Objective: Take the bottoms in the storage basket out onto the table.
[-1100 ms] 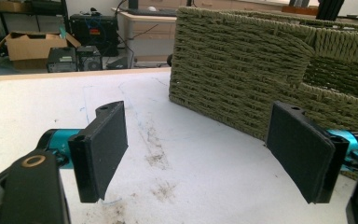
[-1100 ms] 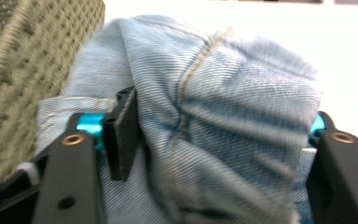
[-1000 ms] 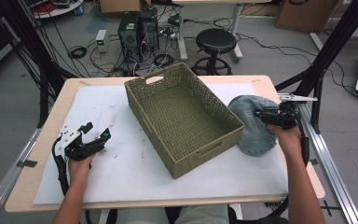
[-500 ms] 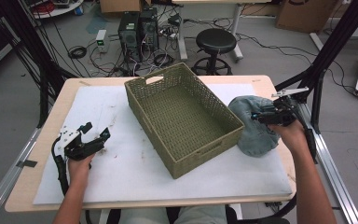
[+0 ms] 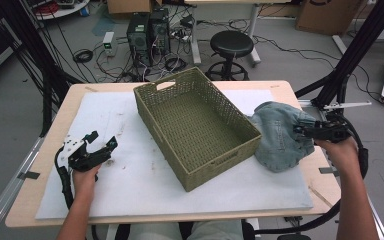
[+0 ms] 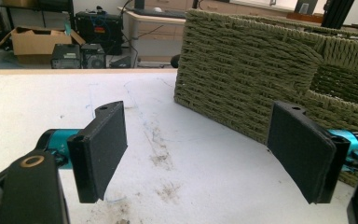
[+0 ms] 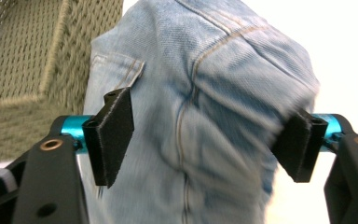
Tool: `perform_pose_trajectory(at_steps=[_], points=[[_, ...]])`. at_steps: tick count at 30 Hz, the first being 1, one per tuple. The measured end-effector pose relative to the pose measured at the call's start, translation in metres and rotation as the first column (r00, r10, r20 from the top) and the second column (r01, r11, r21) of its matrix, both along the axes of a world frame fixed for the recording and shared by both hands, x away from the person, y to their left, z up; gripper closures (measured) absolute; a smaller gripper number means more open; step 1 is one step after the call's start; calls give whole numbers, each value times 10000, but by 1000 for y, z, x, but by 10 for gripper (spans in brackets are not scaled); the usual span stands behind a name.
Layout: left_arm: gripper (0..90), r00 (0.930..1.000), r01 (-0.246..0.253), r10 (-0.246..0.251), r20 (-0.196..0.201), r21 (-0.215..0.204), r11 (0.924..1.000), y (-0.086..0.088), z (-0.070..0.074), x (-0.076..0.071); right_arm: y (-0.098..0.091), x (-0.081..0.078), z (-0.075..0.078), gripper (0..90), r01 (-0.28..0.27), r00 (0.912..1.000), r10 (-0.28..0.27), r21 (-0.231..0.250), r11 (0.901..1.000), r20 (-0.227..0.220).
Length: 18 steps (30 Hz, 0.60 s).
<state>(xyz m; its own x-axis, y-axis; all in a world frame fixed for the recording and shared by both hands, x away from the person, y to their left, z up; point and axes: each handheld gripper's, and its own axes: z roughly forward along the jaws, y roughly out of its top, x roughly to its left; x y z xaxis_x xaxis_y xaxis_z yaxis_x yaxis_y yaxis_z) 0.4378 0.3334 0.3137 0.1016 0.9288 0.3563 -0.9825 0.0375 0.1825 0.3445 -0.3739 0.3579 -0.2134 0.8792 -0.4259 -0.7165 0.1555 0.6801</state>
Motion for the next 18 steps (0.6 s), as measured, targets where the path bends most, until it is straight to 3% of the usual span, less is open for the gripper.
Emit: perform_pose_trajectory(at_steps=[3,4,7,8,11,12,18], points=[[203,10000,10,-10,-1,3,10000,0,0,0,2,-1,-10,243,554,9970,-494,-1037,9931,594],[203,10000,31,-31,4,-7,10000,0,0,0,3,-2,-14,243,704,9944,-616,-1023,9923,863],[202,10000,21,-21,14,-10,10000,0,0,0,1,-4,-16,242,506,9936,-433,-686,9964,1041],[202,10000,-37,37,7,9,10000,0,0,0,-1,-5,-18,243,167,9897,-85,-564,9983,1431],[202,10000,-1,1,7,-11,10000,0,0,0,-2,-14,-25,242,-14,9718,-16,126,9999,2358],[202,10000,-63,63,-12,-140,9999,1,-1,-1,-3,-16,-27,242,-128,9681,99,98,9999,2504],[202,9988,-179,191,445,-254,9995,2,-8,-15,16,-10,-28,217,-212,9732,379,-752,9969,2269]])
